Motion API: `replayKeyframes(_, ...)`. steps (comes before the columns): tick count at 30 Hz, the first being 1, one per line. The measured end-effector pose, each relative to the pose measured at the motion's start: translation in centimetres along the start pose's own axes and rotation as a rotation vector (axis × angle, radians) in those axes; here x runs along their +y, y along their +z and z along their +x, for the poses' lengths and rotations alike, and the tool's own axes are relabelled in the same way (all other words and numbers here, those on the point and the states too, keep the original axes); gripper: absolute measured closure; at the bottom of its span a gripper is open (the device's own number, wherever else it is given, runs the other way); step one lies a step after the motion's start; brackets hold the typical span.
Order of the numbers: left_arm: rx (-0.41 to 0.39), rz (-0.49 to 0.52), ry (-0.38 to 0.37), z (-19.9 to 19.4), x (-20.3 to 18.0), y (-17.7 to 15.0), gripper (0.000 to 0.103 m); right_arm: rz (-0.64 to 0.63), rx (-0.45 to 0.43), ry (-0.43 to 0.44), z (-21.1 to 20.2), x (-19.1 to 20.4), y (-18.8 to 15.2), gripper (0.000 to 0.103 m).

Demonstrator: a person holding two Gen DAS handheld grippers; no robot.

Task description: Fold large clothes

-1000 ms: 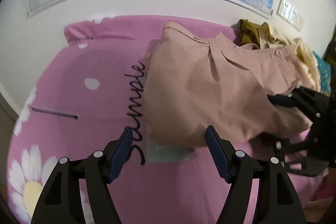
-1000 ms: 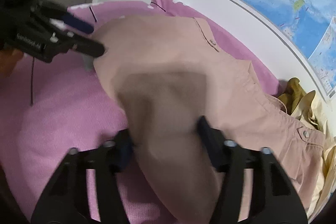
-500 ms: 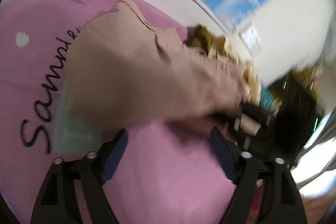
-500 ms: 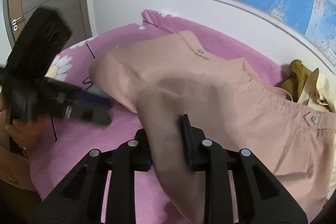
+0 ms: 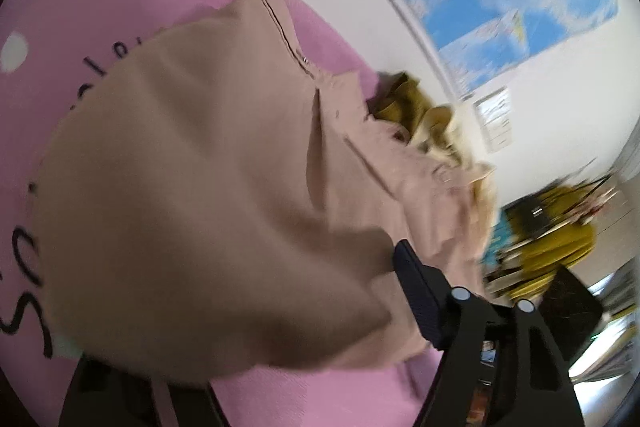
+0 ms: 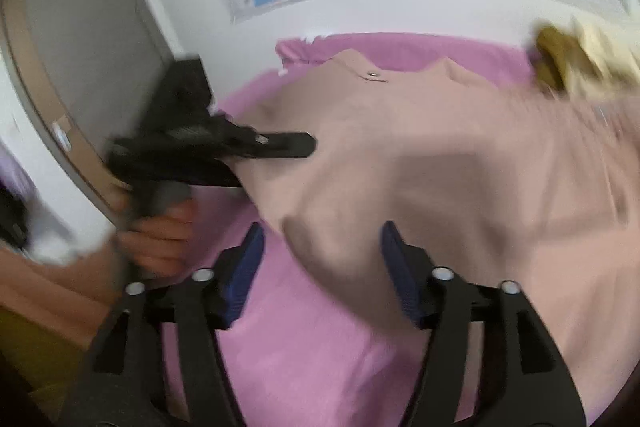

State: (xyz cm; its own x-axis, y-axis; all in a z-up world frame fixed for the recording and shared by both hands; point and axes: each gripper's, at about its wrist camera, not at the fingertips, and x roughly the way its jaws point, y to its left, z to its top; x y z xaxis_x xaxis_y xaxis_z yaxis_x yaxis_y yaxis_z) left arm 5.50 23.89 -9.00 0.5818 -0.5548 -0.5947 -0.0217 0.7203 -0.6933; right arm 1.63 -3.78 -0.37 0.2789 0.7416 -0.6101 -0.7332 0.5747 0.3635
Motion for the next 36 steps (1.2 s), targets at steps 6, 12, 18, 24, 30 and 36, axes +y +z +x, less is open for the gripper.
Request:
replayKeyframes(6, 0.008, 0.118, 0.148, 1.2, -1.0, 0.7, 0.056, 0.384, -0.071, 0.019, -7.6, -6.4, -6.5, 0.03)
replayKeyframes(12, 0.009, 0.163, 0.179, 1.4, -0.9, 0.8, 0.061, 0.652, -0.161, -0.102, -10.6, -11.4, -10.5, 0.02)
replayKeyframes(18, 0.009, 0.167, 0.155, 1.6, -1.0, 0.7, 0.054, 0.625, -0.218, -0.158, -9.2, -12.1, -8.9, 0.018)
replayKeyframes(24, 0.014, 0.193, 0.117, 2.1, -1.6, 0.8, 0.031, 0.581, -0.245, -0.178, -6.3, -13.1, -6.0, 0.015)
replayKeyframes(30, 0.035, 0.246, 0.132, 3.7, -2.9, 1.3, 0.014, 0.556, -0.245, -0.152, -3.8, -13.6, -3.5, 0.021)
replayKeyframes(36, -0.01, 0.269, 0.283, 4.3, -3.2, 1.4, 0.058, 0.691, -0.262, -0.042, -3.1, -16.6, -4.2, 0.077)
